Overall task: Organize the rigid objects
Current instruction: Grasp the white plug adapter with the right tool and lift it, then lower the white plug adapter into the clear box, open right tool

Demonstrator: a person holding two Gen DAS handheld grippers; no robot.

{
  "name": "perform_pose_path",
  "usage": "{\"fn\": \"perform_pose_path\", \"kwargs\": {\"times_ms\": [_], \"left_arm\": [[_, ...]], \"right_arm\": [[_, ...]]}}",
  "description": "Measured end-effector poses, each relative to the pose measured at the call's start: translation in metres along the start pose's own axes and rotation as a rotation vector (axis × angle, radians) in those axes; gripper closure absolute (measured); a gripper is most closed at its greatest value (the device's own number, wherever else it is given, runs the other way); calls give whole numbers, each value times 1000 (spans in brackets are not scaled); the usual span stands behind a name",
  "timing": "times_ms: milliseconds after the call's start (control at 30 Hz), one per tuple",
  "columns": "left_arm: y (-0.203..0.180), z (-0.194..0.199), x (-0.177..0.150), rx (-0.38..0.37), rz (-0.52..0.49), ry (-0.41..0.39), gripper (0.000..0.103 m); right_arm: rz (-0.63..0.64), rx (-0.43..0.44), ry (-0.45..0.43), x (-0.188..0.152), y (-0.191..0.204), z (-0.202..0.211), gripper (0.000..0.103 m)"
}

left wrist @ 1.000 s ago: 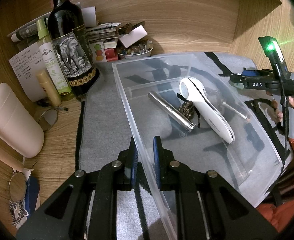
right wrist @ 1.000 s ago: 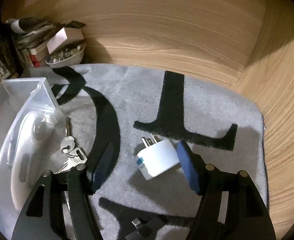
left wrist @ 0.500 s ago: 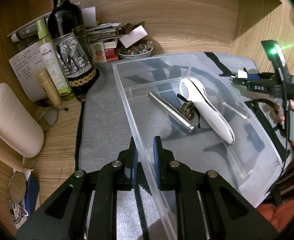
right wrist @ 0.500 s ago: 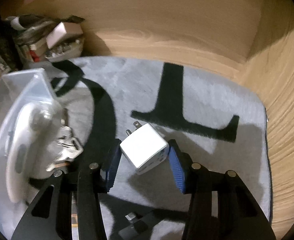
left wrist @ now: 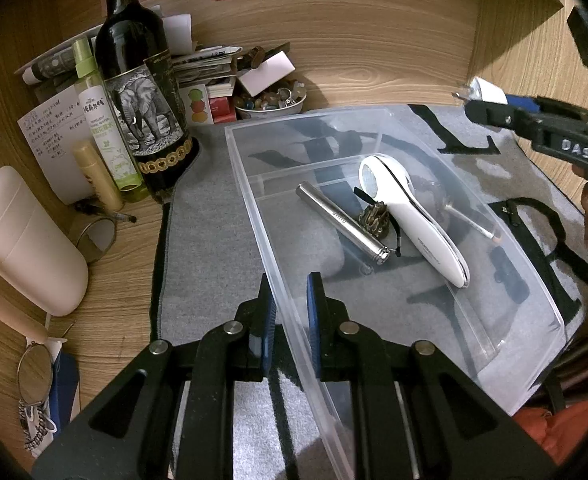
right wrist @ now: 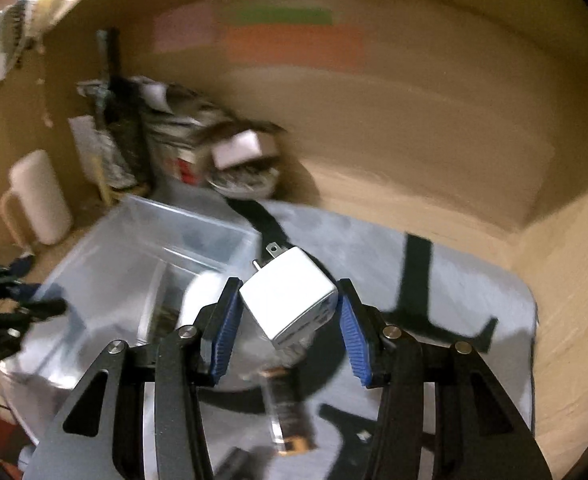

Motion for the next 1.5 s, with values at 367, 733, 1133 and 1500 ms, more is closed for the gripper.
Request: {"fn": "perform_pose_path", "kwargs": {"times_ms": [367, 733, 1133, 1500], "left_arm": [[0, 0, 0, 0, 1, -1, 90], [1, 0, 1, -2, 5, -5, 90], [1, 1, -1, 9, -1, -8, 86], [0, 1, -2, 7, 5, -15, 86]], "right_arm": [[91, 123, 46, -8, 64, -19, 59], [128, 142, 157, -24, 83, -54, 59], [133, 138, 213, -25, 83, -65, 52], [99, 129, 128, -12, 67, -27, 40]]}}
Point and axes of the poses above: each gripper's, at about its wrist camera, not at the fingertips, and z roughly against the way its jaws point, y to its left, x to its top, the point moved 7 cm from there along -z, roughly the way its jaws point, and after that the axes turned 13 degrees about -z, right-handed, at the moved point
